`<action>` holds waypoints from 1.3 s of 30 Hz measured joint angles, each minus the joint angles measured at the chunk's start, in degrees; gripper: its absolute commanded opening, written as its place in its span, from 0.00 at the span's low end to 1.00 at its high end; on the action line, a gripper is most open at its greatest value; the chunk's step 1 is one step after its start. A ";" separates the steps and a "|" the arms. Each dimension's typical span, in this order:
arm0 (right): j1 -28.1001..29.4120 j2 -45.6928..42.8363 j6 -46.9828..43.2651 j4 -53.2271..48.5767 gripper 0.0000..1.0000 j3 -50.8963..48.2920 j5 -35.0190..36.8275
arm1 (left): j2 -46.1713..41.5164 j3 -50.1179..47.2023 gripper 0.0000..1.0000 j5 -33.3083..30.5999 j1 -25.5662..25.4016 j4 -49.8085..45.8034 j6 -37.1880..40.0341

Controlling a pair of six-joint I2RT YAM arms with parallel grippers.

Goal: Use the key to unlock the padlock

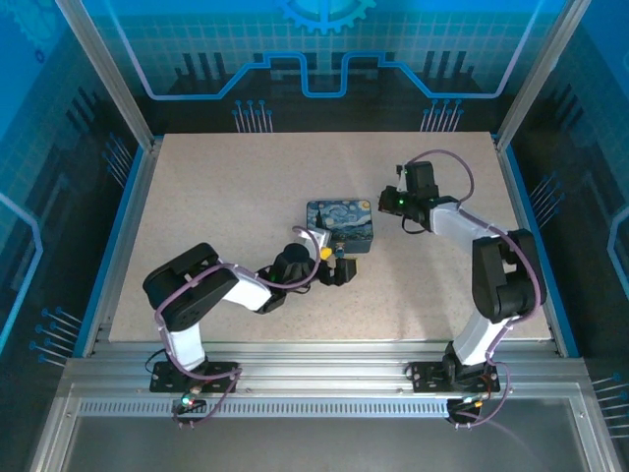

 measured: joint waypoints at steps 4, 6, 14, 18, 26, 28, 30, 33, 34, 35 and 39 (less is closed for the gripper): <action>0.85 1.22 0.00 -0.07 0.00 0.74 0.24 | 0.57 1.84 0.99 0.02 -0.04 -2.34 0.98; 1.36 1.92 0.00 0.04 0.00 1.16 0.42 | 0.76 2.84 0.99 0.04 -0.04 -3.96 1.33; 2.67 2.62 0.00 -0.02 0.00 1.29 1.27 | 1.68 3.78 0.98 -2.16 -0.04 -8.20 1.70; 2.78 2.64 0.00 0.00 0.00 1.38 1.27 | 1.90 3.78 0.99 -4.09 -0.04 -9.27 1.77; 3.26 3.21 0.00 0.74 0.00 1.49 1.68 | 4.72 5.77 0.99 -5.64 -0.13 -9.07 3.10; 3.28 3.69 0.00 1.09 0.00 1.55 1.68 | 5.31 6.43 0.99 -5.99 -0.15 -8.98 3.21; 3.56 4.13 0.00 1.38 0.00 1.55 1.73 | 5.90 6.91 0.99 -6.34 -0.15 -8.59 3.37; 3.91 4.17 0.00 1.70 0.00 1.55 1.68 | 6.84 7.72 0.99 -6.54 -0.15 -8.11 4.39; 4.02 4.17 0.00 1.70 0.00 1.55 1.62 | 7.26 7.91 0.99 -6.47 -0.15 -7.54 4.66; 4.26 4.17 -0.02 1.68 0.00 1.55 1.44 | 7.80 8.15 0.98 -6.32 -0.13 -6.75 5.03; 4.76 4.20 -0.09 1.81 0.00 1.55 1.25 | 8.61 8.33 0.94 -4.31 0.57 -5.07 5.88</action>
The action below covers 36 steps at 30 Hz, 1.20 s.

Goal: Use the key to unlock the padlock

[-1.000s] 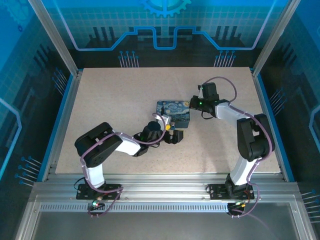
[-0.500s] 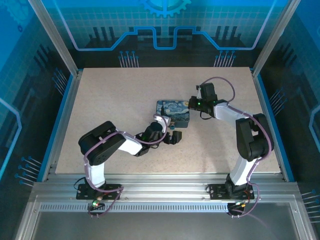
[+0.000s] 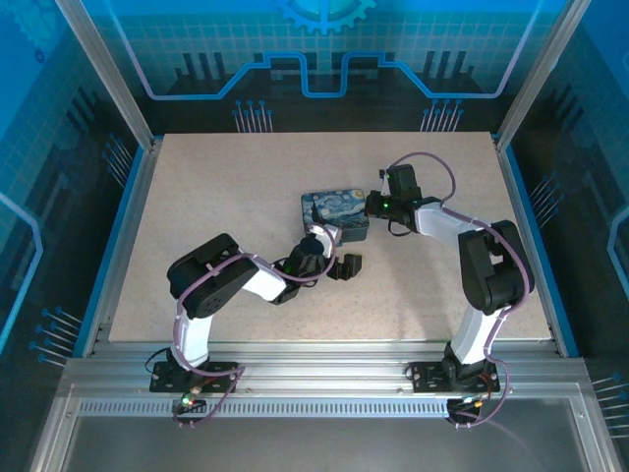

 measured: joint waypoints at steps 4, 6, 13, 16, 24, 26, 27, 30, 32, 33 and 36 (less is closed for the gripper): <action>0.00 0.00 -0.15 0.07 0.00 0.00 -0.04 | 0.15 0.00 0.89 3.04 1.11 1.07 -0.22; 0.00 0.00 -0.15 0.09 0.00 -0.02 -0.04 | 0.15 0.00 0.85 4.50 1.62 1.86 -0.52; 0.13 0.00 -0.13 0.37 0.00 -0.31 -0.22 | 0.15 -0.02 0.83 8.57 4.09 5.44 -3.98; 0.31 0.00 -0.13 0.72 0.00 -0.63 -0.22 | 0.15 -0.13 0.87 8.63 4.48 5.81 -5.01; 0.37 0.00 -0.13 1.03 0.00 -1.01 -0.22 | -0.48 -2.32 0.89 5.18 4.55 4.81 -6.12; 0.37 -0.02 -0.13 1.03 0.00 -1.01 -0.24 | -1.64 -3.19 0.91 3.30 4.17 3.56 -5.86; 0.44 -0.02 -0.11 1.03 0.00 -1.01 -0.22 | -2.23 -3.37 0.92 2.27 3.91 2.82 -5.64; 0.87 -0.02 -0.02 1.03 0.00 -1.01 -0.20 | -4.04 -3.45 0.95 -0.79 2.97 1.64 -4.59; 1.51 -0.02 0.17 1.03 0.00 -1.01 -0.17 | -4.81 -3.52 0.97 -2.34 2.64 1.55 -4.24; 1.84 -0.04 0.35 1.01 0.00 -1.03 -0.20 | -4.90 -3.52 0.97 -2.75 2.67 1.55 -4.15; 3.19 -0.37 0.81 0.92 0.00 -1.40 -0.17 | -4.90 -3.58 0.98 -4.31 2.67 0.96 -3.85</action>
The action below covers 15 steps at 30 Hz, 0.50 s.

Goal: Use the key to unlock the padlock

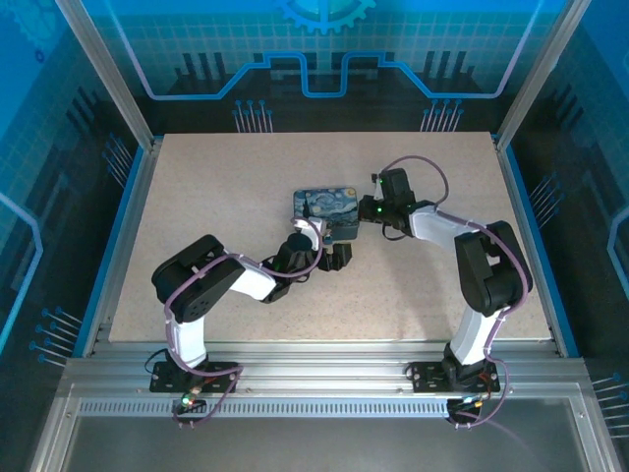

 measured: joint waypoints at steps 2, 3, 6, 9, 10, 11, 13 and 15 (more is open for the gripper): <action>0.92 -0.44 0.50 -0.09 0.00 -0.26 0.09 | 0.00 -0.13 0.99 -1.44 0.00 -0.04 0.44; 1.36 -0.68 0.83 -0.24 0.00 -0.37 0.11 | 0.00 -0.26 0.99 -2.10 0.00 0.02 0.61; 2.40 -1.22 1.77 -0.24 0.00 -0.52 0.13 | 0.00 -1.03 0.99 -4.20 0.00 0.11 0.81; 3.17 -1.60 2.56 -0.24 0.00 -0.74 0.13 | 0.33 -1.79 0.99 -5.73 0.00 0.76 0.85; 3.39 -1.62 2.75 -0.24 0.00 -0.76 0.13 | 0.68 -1.97 0.99 -6.05 0.00 1.36 0.90; 3.54 -1.62 2.89 -0.24 0.00 -0.76 0.13 | 1.09 -2.14 0.99 -6.32 0.00 1.81 1.03; 3.74 -1.62 3.02 -0.24 0.00 -0.76 0.15 | 1.88 -2.25 0.99 -6.40 0.00 2.51 1.05; 3.80 -1.62 3.21 -0.24 0.00 -0.79 0.15 | 2.86 -2.25 0.99 -6.40 0.00 3.65 1.05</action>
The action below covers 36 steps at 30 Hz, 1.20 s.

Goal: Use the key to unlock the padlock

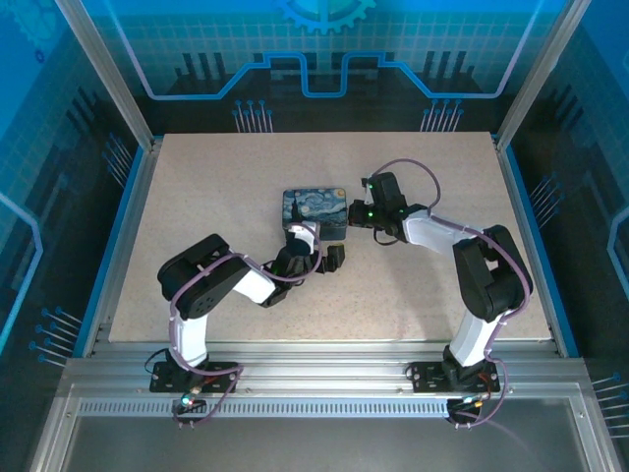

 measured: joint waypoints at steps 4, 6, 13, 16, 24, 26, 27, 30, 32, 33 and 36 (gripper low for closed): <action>0.02 0.00 0.00 0.02 0.00 0.00 -0.02 | 1.57 0.02 0.99 -0.09 0.00 2.89 0.79; 0.04 0.00 0.00 0.00 0.00 0.00 0.00 | 2.19 0.02 0.99 0.35 0.22 4.24 1.36; 0.13 0.00 -0.02 0.02 0.00 -0.02 -0.02 | 2.93 0.02 0.91 8.22 3.72 7.52 1.09; 0.13 0.00 0.00 0.02 0.00 -0.02 -0.02 | 2.93 0.00 0.86 12.13 5.60 8.44 0.15; 0.50 0.00 -0.02 0.02 0.00 -0.04 0.02 | 3.93 -0.35 0.77 19.17 8.81 11.74 -3.89; 0.50 0.00 -0.02 0.02 0.00 -0.04 0.02 | 4.35 -0.37 0.74 20.37 9.20 12.74 -5.03; 0.50 0.00 -0.02 0.02 0.00 -0.04 0.02 | 4.44 -0.37 0.73 20.76 9.29 12.96 -5.31; 0.50 0.00 -0.02 0.04 0.00 -0.04 0.02 | 4.59 -0.37 0.70 21.70 9.35 13.55 -6.56; 0.50 0.00 -0.04 0.02 0.00 -0.04 0.02 | 4.87 -0.42 0.68 22.21 9.51 14.34 -7.61; 0.50 0.00 -0.04 0.02 0.00 -0.07 0.02 | 5.14 -0.44 0.68 22.49 9.57 14.82 -7.98; 0.50 0.00 -0.04 0.02 0.00 -0.07 0.02 | 6.14 -0.48 0.72 22.73 9.62 16.59 -9.11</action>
